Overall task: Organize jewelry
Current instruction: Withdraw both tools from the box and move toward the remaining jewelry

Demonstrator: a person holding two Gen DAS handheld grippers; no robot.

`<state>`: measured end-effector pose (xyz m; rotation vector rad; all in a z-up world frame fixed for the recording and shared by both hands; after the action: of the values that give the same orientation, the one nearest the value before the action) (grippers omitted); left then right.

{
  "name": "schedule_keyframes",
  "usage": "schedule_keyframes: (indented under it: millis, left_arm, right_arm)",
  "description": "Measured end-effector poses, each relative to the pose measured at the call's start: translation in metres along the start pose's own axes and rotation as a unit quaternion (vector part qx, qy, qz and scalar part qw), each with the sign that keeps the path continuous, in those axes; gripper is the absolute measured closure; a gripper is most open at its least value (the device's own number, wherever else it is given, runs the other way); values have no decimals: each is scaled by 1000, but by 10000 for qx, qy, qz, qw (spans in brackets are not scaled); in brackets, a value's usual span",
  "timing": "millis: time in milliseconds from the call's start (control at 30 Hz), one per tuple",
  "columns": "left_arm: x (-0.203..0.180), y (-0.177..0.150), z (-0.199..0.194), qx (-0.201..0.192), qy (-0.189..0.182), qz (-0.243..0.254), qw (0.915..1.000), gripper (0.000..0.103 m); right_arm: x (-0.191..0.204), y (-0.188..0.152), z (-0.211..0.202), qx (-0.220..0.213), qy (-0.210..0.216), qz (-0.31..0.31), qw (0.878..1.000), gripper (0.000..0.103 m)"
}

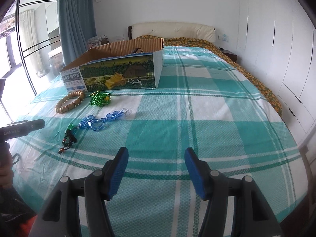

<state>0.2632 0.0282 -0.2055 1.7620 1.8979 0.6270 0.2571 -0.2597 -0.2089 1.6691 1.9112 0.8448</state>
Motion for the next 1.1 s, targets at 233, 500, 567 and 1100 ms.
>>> schedule_keyframes:
  millis: [233,500,567,1100]
  left_arm:
    - [-6,-5,13,228,115,201,9995,1]
    - [-7,-6,13,245,143,251,9993,0]
    - [-6,-4,15,253,157,232,9993,0]
    - [-8,-8,13,253,165,217,9993,0]
  right_arm:
    - [4,-12,8,38,43,7,10000,43]
    - [10,-14,12,-6,18,-174,9998,38]
    - [13,-15,13,-6,-20,-250,9997,33]
    - [15,-19,11,-29,-103,-334,9994,24]
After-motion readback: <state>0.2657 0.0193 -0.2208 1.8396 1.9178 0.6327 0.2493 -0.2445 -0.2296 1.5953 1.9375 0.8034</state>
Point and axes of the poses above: each gripper's, at about its wrist camera, not at the fingertips, and z roughly the way its jaws point, x to its left, y to its top, the point moved 3 cm from there along z, roughly the way its jaws point, and after that the axes turned 2 degrees about y, right-handed, at the moved point
